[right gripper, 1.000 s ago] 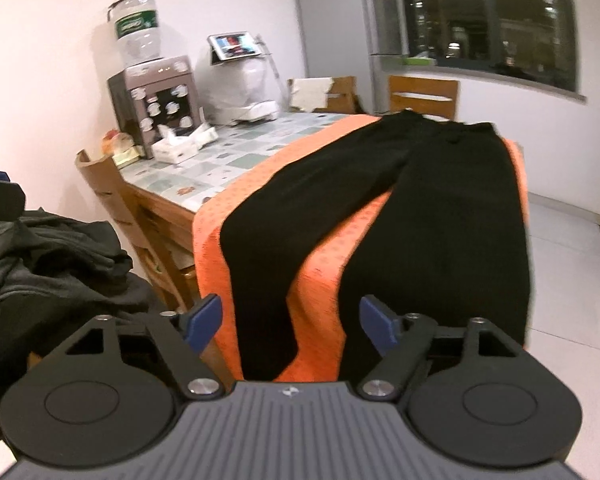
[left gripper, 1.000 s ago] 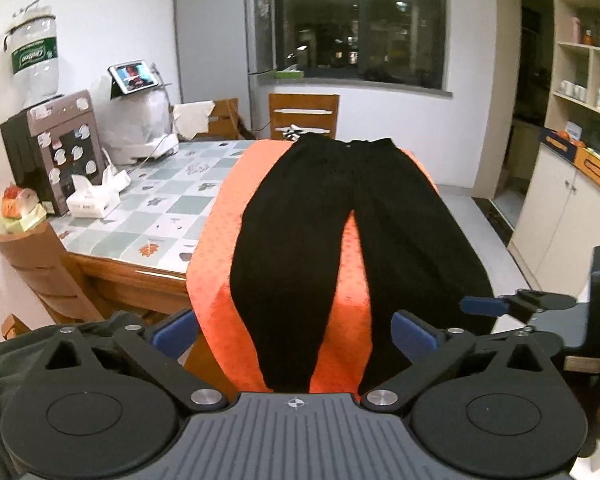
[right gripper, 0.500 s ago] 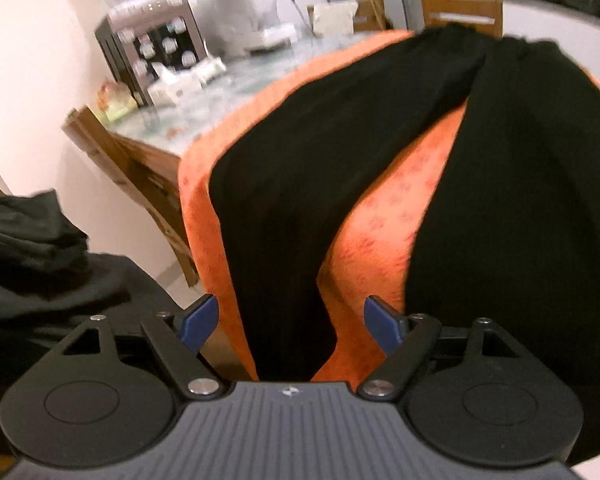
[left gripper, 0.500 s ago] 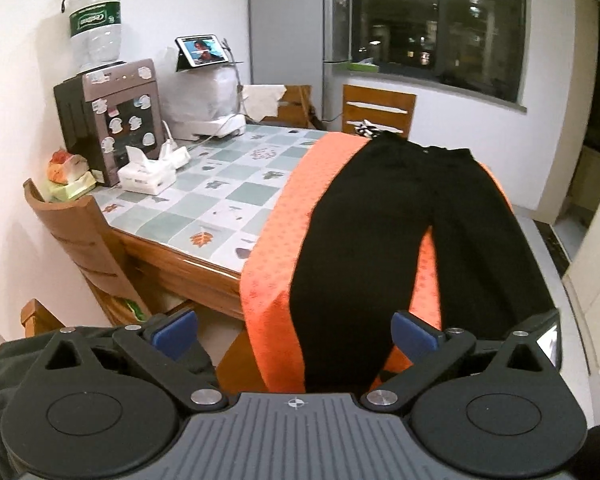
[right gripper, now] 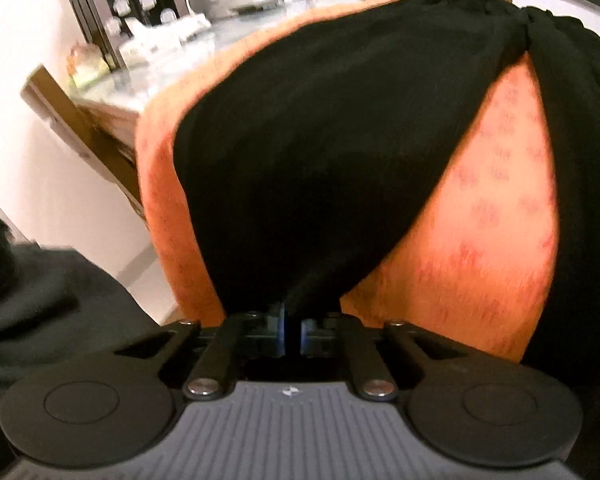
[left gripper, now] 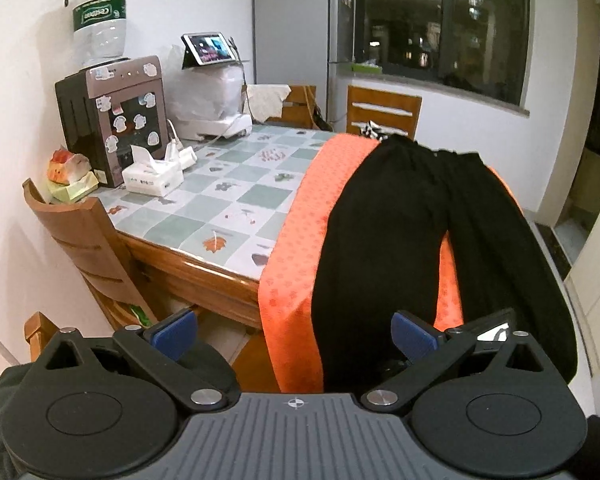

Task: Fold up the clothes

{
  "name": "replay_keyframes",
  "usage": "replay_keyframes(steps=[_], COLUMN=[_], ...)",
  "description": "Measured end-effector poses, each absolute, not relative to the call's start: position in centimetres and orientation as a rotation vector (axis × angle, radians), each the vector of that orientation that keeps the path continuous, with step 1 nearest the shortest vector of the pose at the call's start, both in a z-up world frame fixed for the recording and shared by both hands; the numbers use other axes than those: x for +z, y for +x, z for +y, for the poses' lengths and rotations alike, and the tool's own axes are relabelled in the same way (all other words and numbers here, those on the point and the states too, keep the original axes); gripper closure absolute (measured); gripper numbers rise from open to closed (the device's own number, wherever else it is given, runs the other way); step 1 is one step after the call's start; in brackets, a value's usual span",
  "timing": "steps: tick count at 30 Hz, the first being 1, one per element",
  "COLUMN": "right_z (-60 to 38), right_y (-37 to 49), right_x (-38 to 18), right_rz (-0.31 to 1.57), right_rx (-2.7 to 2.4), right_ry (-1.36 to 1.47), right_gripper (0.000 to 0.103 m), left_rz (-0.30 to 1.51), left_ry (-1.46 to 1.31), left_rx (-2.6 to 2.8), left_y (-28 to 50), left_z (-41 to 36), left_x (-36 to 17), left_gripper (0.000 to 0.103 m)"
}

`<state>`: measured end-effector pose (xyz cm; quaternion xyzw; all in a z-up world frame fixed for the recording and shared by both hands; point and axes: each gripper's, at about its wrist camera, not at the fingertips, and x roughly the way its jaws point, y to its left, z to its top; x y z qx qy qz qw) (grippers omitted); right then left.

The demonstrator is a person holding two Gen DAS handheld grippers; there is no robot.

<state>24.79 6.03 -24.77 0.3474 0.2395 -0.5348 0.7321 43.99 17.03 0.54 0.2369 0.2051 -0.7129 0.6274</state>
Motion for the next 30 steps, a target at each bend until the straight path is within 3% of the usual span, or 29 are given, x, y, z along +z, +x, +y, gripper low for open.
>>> replay_keyframes(steps=[8, 17, 22, 30], right_z=[5.8, -1.0, -6.8, -15.1], right_y=[21.8, 12.3, 5.3, -4.0], right_x=[-14.8, -3.4, -2.0, -7.3], right_rz=[0.337, 0.159, 0.166, 0.339], right_rx=[-1.055, -1.04, -1.097, -1.252], right_ry=[0.676, 0.569, 0.581, 0.664], right_gripper=[0.097, 0.097, 0.097, 0.097], left_rz=[0.428, 0.437, 0.427, 0.385], left_ry=[0.474, 0.435, 0.423, 0.482], left_rx=[-1.602, -1.496, -1.478, -1.528], left_y=[43.6, 39.8, 36.5, 32.0], left_z=[16.4, 12.1, 8.9, 4.3], left_x=[1.7, 2.0, 1.9, 0.5], left_gripper=[0.0, 0.0, 0.0, 0.0])
